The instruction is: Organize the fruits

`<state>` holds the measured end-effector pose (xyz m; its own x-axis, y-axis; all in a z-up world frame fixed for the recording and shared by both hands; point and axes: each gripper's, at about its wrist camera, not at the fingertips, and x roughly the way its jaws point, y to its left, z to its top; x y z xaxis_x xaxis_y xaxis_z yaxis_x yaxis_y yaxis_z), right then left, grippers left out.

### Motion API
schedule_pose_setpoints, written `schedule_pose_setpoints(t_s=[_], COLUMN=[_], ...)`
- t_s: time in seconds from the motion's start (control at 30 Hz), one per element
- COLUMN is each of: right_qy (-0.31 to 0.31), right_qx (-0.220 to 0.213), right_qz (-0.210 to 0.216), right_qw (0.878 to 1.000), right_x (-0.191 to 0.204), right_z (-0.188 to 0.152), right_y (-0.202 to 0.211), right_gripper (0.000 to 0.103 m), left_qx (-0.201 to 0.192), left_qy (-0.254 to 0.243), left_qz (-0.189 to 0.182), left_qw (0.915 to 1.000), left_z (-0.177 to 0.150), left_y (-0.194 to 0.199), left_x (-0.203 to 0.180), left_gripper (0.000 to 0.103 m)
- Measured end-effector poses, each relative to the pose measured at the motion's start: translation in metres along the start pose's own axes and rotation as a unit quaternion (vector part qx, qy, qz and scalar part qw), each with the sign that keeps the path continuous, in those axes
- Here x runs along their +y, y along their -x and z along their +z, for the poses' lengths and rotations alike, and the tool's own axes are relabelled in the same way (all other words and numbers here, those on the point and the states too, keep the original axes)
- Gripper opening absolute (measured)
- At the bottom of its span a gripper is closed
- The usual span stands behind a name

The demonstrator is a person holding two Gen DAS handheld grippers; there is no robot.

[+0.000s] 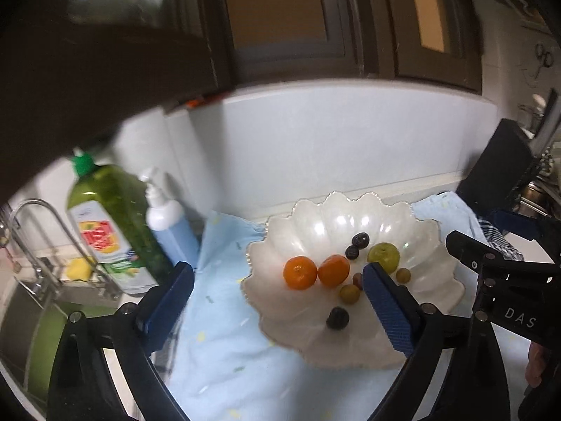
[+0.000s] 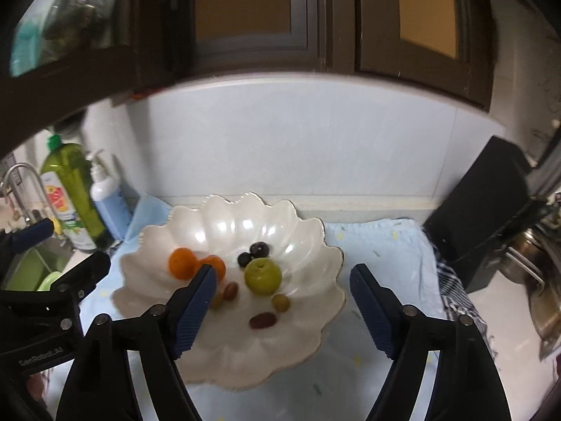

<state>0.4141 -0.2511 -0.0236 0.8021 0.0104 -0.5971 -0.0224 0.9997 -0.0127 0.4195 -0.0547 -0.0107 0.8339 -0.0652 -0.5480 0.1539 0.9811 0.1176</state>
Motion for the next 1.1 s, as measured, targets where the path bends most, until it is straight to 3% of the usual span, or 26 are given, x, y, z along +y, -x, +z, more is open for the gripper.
schedule_pose_setpoints(t_s=[0.3, 0.63, 1.1], right_qy=[-0.002, -0.015, -0.01], right_qx=[-0.053, -0.075, -0.095], right_qz=[-0.006, -0.034, -0.026], right_qw=[0.999, 0.997, 0.995], right_x=[0.022, 0.045, 0.05], right_z=[-0.027, -0.066, -0.117], right_y=[0.081, 0.155, 0.248], right_gripper=[0.088, 0.088, 0.088], left_qx=[-0.028, -0.055, -0.073], left_qy=[0.012, -0.041, -0.01], left_qz=[0.0, -0.025, -0.025], left_qw=[0.9995, 0.9974, 0.997], left_z=[-0.026, -0.06, -0.109], left_y=[0.074, 0.135, 0.228], left_x=[0.021, 0.023, 0.01], left_gripper=[0.103, 0.103, 0.103])
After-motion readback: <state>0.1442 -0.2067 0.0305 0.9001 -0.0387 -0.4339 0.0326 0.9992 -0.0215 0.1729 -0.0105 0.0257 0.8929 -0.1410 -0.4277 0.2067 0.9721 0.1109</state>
